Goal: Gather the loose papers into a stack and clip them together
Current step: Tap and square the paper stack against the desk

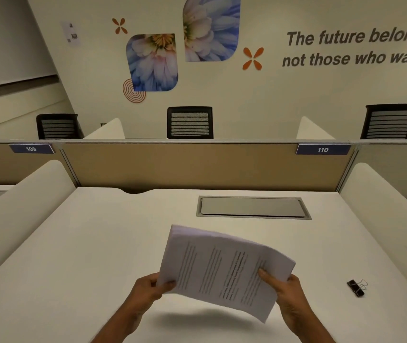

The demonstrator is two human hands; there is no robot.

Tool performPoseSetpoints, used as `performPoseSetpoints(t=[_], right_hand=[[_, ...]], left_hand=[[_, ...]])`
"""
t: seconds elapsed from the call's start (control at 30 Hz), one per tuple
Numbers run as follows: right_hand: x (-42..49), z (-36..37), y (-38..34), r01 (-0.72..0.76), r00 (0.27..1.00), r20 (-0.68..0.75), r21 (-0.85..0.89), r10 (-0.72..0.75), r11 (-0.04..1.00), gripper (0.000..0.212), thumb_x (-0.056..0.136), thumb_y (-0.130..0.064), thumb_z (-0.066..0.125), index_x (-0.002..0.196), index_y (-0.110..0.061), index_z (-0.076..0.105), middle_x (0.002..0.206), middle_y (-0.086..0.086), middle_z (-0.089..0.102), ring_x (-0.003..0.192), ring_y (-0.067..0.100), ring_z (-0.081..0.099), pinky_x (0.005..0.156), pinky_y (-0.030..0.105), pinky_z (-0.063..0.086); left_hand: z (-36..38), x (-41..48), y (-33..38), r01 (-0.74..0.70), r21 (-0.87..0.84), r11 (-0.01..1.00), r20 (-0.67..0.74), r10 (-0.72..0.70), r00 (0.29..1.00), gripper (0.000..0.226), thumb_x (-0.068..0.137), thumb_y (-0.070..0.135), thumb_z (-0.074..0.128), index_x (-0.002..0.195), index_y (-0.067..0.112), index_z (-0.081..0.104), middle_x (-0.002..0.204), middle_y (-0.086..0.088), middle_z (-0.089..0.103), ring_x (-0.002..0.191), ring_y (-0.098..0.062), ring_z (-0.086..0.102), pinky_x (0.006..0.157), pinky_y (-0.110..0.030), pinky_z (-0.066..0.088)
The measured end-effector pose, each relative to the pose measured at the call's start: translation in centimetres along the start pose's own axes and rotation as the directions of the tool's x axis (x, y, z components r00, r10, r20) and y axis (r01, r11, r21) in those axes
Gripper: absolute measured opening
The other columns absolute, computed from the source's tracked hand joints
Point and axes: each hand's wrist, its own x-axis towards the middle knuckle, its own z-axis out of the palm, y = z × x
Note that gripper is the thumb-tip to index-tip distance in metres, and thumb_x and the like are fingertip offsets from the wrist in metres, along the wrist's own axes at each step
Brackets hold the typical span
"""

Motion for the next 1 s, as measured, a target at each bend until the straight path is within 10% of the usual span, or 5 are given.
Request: performPoseSetpoints(t=[0.2, 0.33, 0.6, 0.73, 1.0], right_hand=[[-1.1, 2.6, 0.5, -0.099, 0.994, -0.010, 0.313, 0.107, 0.945, 0.026, 0.085, 0.003, 0.072, 0.110, 0.001, 0.072, 0.108, 0.022, 0.078, 0.098, 0.038, 0.070, 0.097, 0.056, 0.054], [-2.4, 5.5, 2.2, -0.175, 0.985, 0.066, 0.436, 0.162, 0.883, 0.024, 0.090, 0.009, 0.064, 0.107, -0.006, 0.070, 0.094, 0.014, 0.082, 0.089, 0.037, 0.075, 0.070, 0.047, 0.065], [-0.9, 1.5, 0.6, -0.129, 0.971, 0.201, -0.009, 0.128, 0.992, 0.078, 0.033, -0.030, 0.103, 0.103, -0.007, 0.077, 0.099, 0.016, 0.081, 0.087, 0.026, 0.073, 0.070, 0.034, 0.060], [0.3, 1.9, -2.5, 0.028, 0.951, 0.303, -0.306, 0.069, 0.952, 0.024, 0.079, -0.005, 0.082, 0.103, -0.009, 0.080, 0.103, 0.009, 0.082, 0.100, 0.026, 0.076, 0.091, 0.037, 0.059], [0.0, 5.6, -3.0, 0.086, 0.966, 0.256, -0.251, -0.019, 0.964, 0.029, 0.083, -0.001, 0.079, 0.105, -0.019, 0.079, 0.099, 0.003, 0.082, 0.100, 0.027, 0.075, 0.075, 0.029, 0.060]], left_hand=[[2.0, -0.2, 0.0, 0.015, -0.521, 0.853, 0.024, -0.003, 1.000, 0.056, 0.073, 0.009, 0.079, 0.127, 0.000, 0.065, 0.122, -0.021, 0.074, 0.104, -0.034, 0.071, 0.109, -0.051, 0.047], [5.2, -1.5, 1.9, 0.027, -0.612, 0.791, 0.059, 0.011, 0.998, 0.043, 0.081, -0.006, 0.070, 0.123, 0.004, 0.067, 0.121, -0.019, 0.075, 0.108, -0.037, 0.072, 0.093, -0.048, 0.060], [2.8, -1.2, 3.7, -0.083, -0.378, 0.922, 0.012, 0.095, 0.995, 0.037, 0.080, 0.005, 0.078, 0.116, 0.005, 0.072, 0.112, -0.017, 0.079, 0.099, -0.033, 0.077, 0.076, -0.037, 0.064], [2.2, -1.0, 4.4, -0.125, -0.166, 0.978, 0.085, 0.141, 0.986, 0.051, 0.065, 0.029, 0.090, 0.111, 0.008, 0.079, 0.111, -0.015, 0.080, 0.105, -0.033, 0.075, 0.085, -0.036, 0.059], [4.1, -1.0, 4.8, -0.147, -0.088, 0.985, -0.013, 0.146, 0.989, 0.032, 0.075, 0.017, 0.087, 0.106, 0.016, 0.079, 0.100, -0.003, 0.083, 0.103, -0.030, 0.073, 0.071, -0.024, 0.057]])
